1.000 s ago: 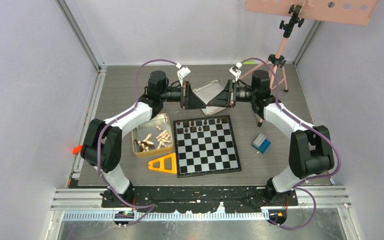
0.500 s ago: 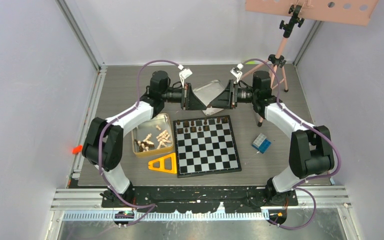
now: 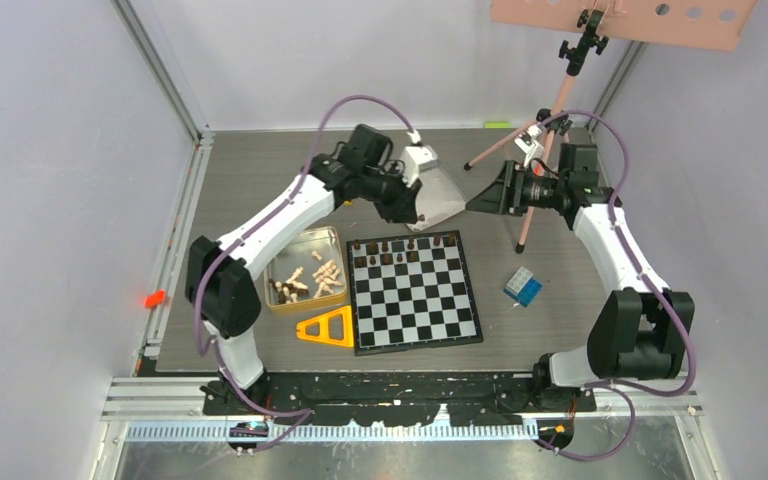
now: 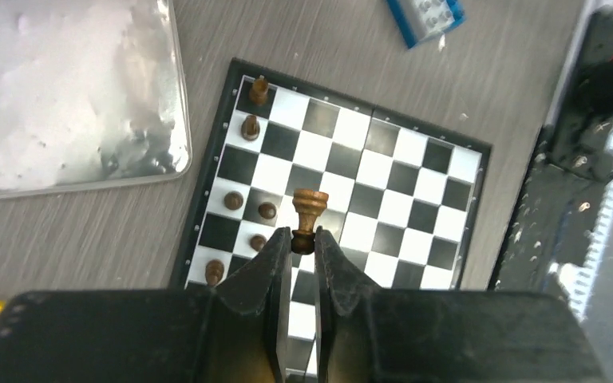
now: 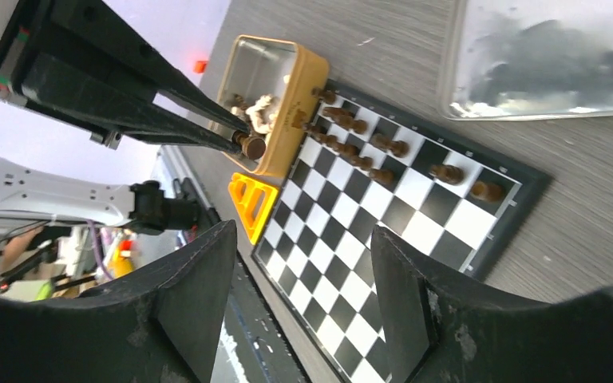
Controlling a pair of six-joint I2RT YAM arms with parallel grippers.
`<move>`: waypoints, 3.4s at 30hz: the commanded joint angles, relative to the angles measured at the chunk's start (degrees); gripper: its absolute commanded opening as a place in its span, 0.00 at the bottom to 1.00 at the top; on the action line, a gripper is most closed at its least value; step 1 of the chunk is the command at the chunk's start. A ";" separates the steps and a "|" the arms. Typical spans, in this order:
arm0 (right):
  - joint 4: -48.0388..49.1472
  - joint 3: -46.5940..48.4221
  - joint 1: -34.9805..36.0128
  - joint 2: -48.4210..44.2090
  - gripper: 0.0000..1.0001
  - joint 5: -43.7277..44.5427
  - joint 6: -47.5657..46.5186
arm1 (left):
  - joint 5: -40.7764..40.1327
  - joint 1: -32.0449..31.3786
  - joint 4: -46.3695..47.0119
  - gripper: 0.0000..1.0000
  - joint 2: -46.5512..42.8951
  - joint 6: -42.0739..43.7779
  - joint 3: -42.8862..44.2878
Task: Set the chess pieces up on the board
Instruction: Pick up the chess piece from the storage box, then place the chess piece on the chessboard.
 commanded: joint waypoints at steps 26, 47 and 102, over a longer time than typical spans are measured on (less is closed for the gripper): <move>-16.32 -2.75 -7.07 -13.32 0.70 10.34 -16.91 | -47.67 -20.76 -42.84 0.07 41.21 24.40 49.40; -16.70 -2.49 -11.39 -12.97 0.70 8.22 -16.20 | -48.57 -21.69 -38.95 0.16 43.71 26.38 48.86; -16.81 -3.09 -14.35 -12.69 0.69 3.87 -15.28 | -45.41 -21.78 -36.89 0.11 42.78 24.61 45.21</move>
